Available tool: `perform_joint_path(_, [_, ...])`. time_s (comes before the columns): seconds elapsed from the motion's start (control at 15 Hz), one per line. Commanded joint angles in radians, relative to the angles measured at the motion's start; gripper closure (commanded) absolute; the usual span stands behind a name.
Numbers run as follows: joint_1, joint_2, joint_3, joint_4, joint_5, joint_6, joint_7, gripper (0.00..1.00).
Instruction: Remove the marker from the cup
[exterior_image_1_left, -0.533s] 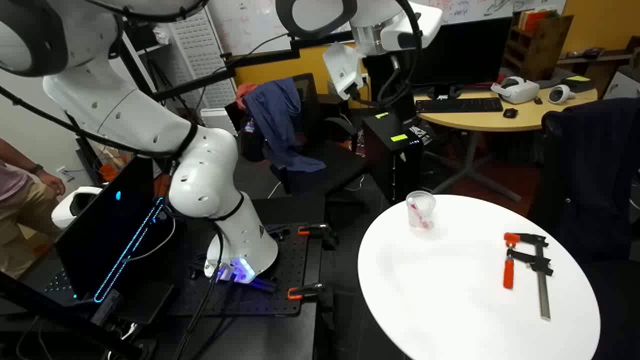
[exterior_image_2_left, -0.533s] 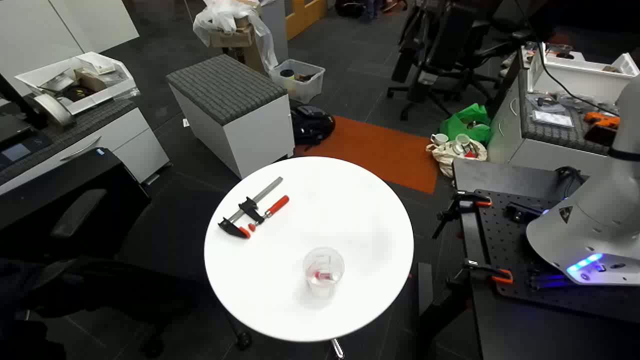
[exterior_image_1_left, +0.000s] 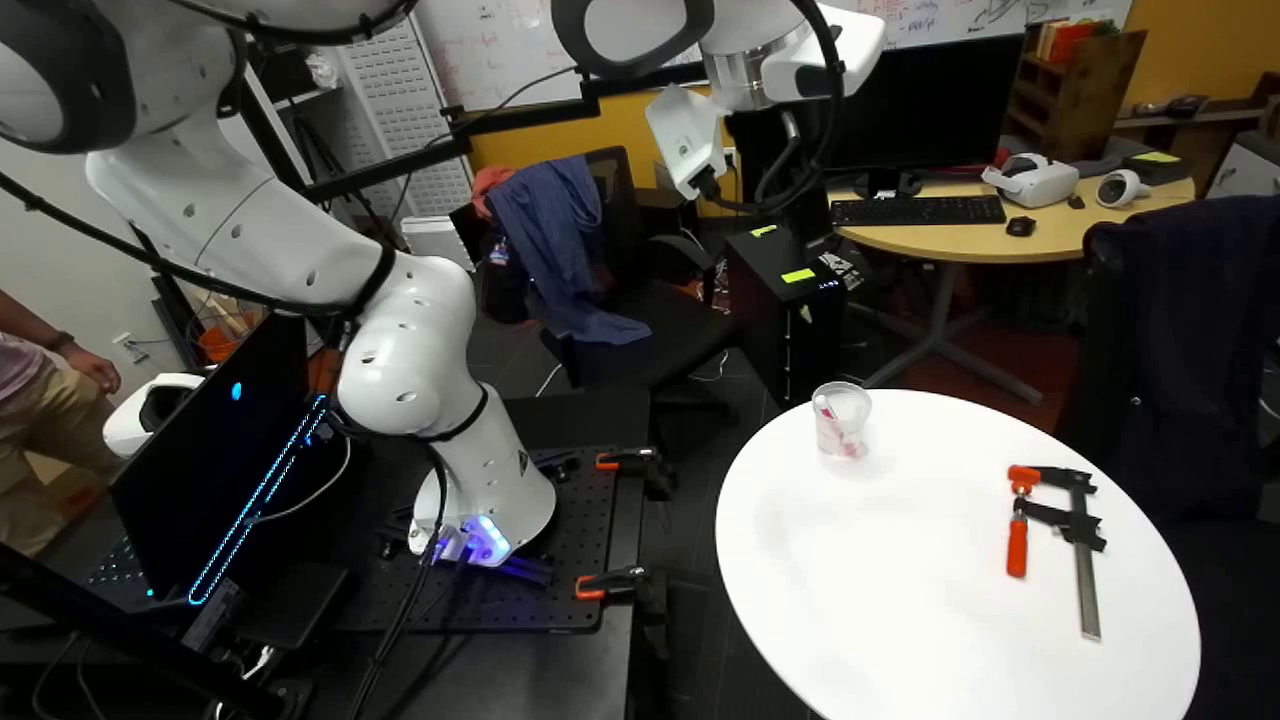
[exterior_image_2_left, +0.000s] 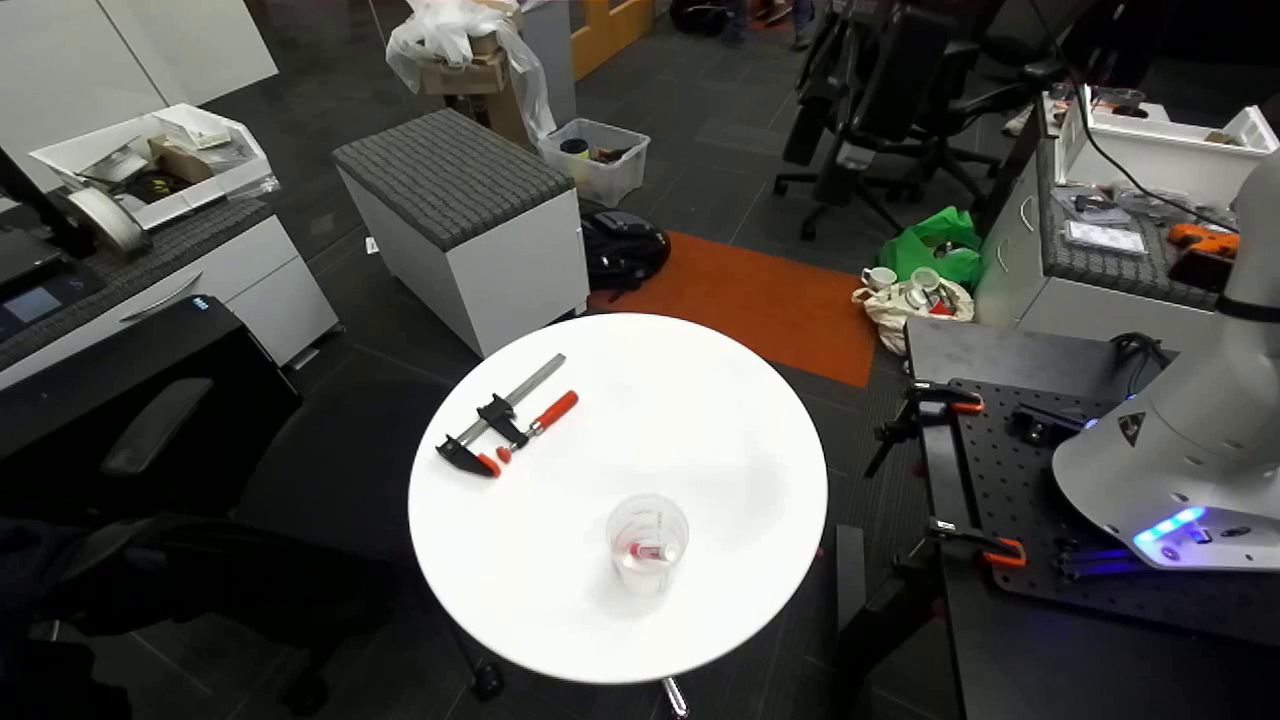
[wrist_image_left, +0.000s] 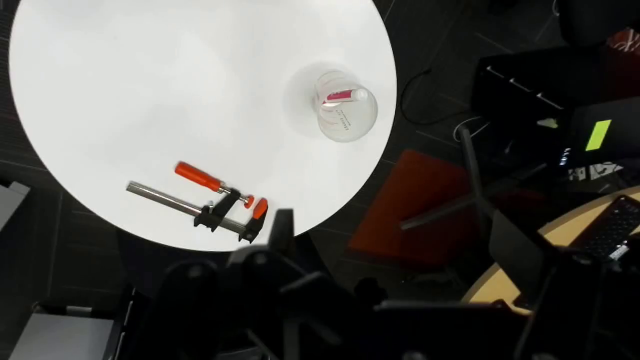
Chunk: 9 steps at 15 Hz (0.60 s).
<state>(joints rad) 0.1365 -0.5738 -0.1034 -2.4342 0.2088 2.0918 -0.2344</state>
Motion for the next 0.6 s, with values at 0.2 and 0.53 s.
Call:
perform_joint_path(0.2, [0.005, 0.024, 0.006, 0.008, 0.039, 0.006, -0.032, 0.00])
perform_joint_path(0.53, [0.036, 0.083, 0.016, 0.010, 0.113, 0.030, -0.050, 0.00])
